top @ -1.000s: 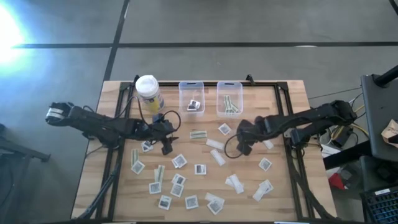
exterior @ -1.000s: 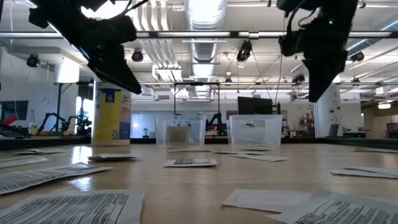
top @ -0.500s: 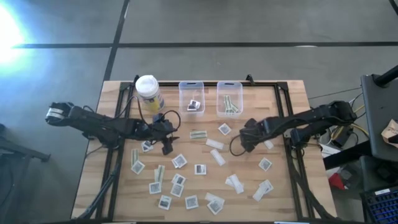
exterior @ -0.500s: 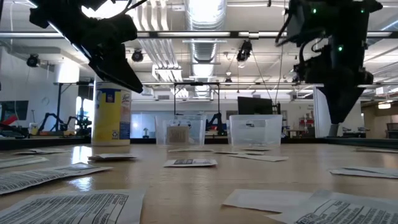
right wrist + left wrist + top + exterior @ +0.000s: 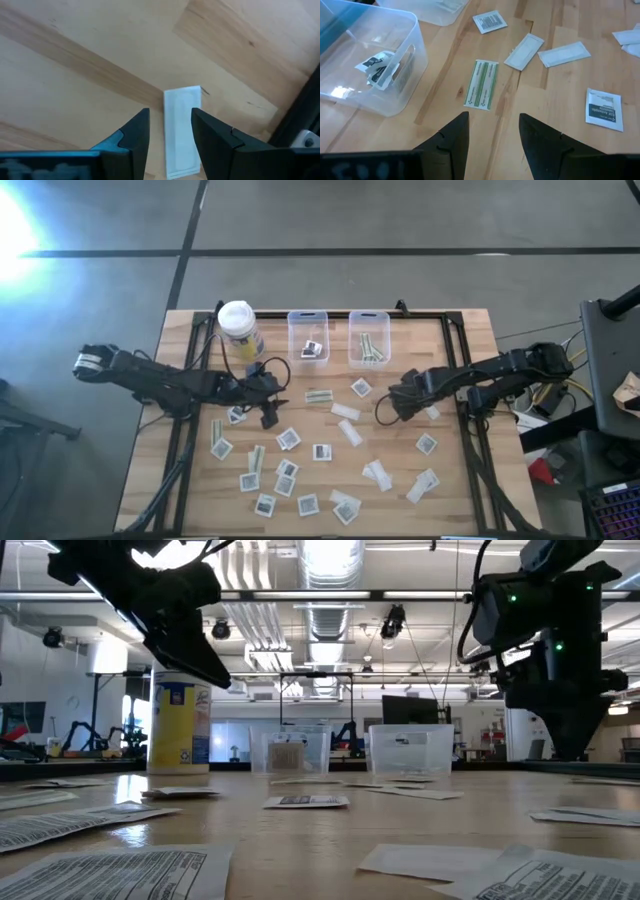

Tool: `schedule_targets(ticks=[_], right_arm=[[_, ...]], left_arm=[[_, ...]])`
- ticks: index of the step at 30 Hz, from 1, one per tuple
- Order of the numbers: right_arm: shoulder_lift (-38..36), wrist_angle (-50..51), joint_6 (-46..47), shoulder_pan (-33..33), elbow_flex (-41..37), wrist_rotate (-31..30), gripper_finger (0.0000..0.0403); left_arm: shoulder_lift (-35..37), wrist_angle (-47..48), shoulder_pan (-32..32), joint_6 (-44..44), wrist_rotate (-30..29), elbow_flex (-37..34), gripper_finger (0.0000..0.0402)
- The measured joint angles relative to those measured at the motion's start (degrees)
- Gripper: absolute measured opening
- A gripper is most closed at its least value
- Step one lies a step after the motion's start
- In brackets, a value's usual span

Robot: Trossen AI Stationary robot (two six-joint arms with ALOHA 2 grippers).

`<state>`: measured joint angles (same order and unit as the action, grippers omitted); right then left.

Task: Pick & Place First Aid Supplies
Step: Put the bandage into the right transparent bin

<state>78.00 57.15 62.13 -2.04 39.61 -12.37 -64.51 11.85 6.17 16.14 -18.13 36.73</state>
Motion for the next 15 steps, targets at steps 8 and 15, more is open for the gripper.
schedule_targets(ticks=[8,15], right_arm=[[0.02,-4.52,0.01,0.17,-3.31,0.72,0.0141],[0.02,-5.75,0.9,1.71,-5.2,0.43,0.0133]], left_arm=[[0.0,-1.2,0.0,-1.01,0.0,0.0,0.0165],[0.0,-1.2,0.0,-1.01,0.01,0.0,0.0165]])
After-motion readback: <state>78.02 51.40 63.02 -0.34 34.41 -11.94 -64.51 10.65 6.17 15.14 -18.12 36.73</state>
